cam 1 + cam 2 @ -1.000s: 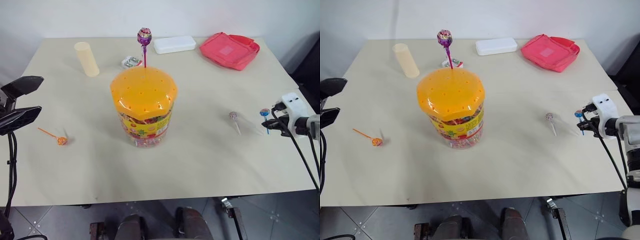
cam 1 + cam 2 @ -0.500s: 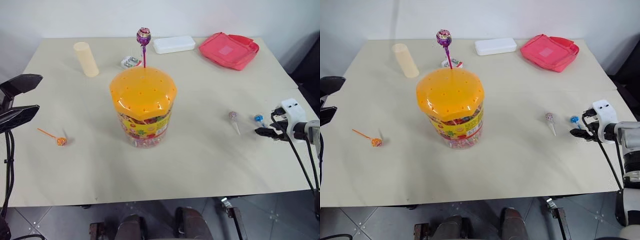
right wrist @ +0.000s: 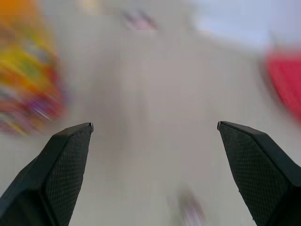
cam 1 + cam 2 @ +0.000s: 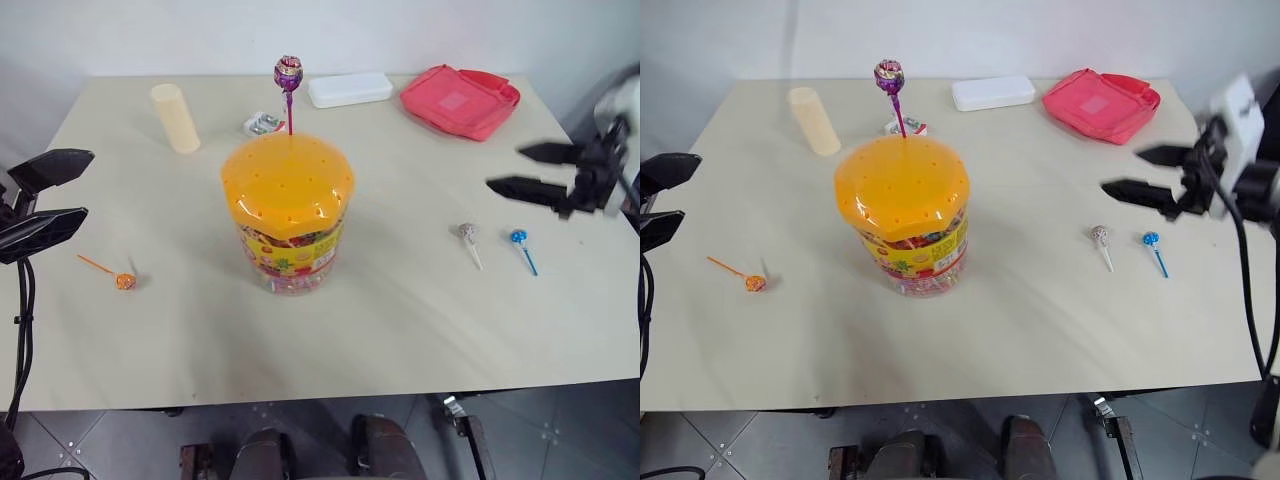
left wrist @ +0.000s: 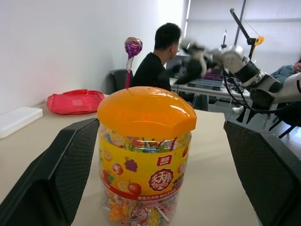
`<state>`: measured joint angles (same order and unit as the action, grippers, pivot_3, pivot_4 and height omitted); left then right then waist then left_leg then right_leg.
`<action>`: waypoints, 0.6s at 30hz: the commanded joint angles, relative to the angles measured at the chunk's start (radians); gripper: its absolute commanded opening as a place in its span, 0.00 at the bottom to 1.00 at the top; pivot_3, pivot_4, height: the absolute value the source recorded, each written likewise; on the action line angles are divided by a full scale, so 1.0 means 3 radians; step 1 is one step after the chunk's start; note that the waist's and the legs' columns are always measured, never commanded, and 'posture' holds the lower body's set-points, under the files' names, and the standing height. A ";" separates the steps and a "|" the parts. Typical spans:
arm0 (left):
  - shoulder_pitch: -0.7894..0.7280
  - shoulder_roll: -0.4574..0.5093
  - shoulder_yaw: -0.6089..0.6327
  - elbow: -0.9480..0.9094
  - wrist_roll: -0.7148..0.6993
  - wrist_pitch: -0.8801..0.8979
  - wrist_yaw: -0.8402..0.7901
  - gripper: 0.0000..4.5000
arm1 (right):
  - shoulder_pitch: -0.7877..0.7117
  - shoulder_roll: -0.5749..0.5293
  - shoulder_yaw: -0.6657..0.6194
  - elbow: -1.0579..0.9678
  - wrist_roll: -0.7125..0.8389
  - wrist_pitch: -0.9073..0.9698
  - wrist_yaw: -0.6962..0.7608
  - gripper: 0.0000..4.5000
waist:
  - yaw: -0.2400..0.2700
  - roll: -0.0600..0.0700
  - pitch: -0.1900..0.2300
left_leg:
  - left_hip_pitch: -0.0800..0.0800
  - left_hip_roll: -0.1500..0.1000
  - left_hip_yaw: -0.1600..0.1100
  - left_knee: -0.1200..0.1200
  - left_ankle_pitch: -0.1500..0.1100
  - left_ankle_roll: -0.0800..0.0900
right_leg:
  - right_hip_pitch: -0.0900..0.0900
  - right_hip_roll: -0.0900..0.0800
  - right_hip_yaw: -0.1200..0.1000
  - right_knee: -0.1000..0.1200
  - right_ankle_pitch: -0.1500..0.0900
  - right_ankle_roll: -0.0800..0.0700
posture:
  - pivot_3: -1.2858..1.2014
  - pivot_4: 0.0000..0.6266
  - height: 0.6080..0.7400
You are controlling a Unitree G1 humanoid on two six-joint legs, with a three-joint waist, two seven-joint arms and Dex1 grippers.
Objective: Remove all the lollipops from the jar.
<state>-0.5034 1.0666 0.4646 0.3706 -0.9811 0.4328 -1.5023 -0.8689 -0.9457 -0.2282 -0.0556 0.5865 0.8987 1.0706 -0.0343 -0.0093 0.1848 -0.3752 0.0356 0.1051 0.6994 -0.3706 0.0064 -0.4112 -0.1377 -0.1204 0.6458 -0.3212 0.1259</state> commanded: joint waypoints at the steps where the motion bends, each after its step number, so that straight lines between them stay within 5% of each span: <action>1: -0.0107 -0.0006 -0.0011 0.0005 -0.0001 -0.0076 -0.0374 1.00 | -0.0478 0.0438 0.0294 -0.0007 0.0210 -0.0022 0.0015 0.99 | -0.0002 0.0000 0.0000 | 0.0000 -0.0002 0.0001 0.0001 0.0000 0.0000 | 0.0000 -0.0001 0.0001 0.0000 0.0000 0.0000 | 0.52 0.24 1.00; 16: 0.0359 0.0002 0.0365 -0.0376 -0.0063 0.0035 -0.0305 1.00 | -0.1556 0.2011 0.1018 0.1525 -0.0222 -0.0992 0.0314 0.99 | -0.0104 -0.0002 -0.0001 | -0.0003 -0.0005 -0.0018 -0.0005 -0.0001 0.0002 | -0.0002 -0.0002 -0.0018 0.0008 0.0000 0.0000 | 0.52 0.24 1.00; 18: 0.0457 -0.0006 0.0454 -0.0466 -0.0078 0.0071 -0.0267 1.00 | -0.1676 0.2183 0.1025 0.1743 -0.0283 -0.1110 0.0309 0.90 | -0.0158 -0.0001 0.0000 | -0.0003 -0.0005 -0.0019 -0.0006 -0.0001 0.0002 | -0.0003 -0.0003 -0.0018 0.0011 0.0000 0.0000 | 0.52 0.24 1.00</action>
<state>-0.3747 1.0522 0.5535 0.2727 -0.9808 0.4477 -1.5022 -1.3251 -0.3082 0.0843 0.4587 0.5062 0.6102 1.1607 -0.0817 -0.0096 0.1846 -0.3759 0.0340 0.0984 0.6974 -0.3709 0.0070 -0.4120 -0.1386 -0.1261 0.6503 -0.3211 0.1260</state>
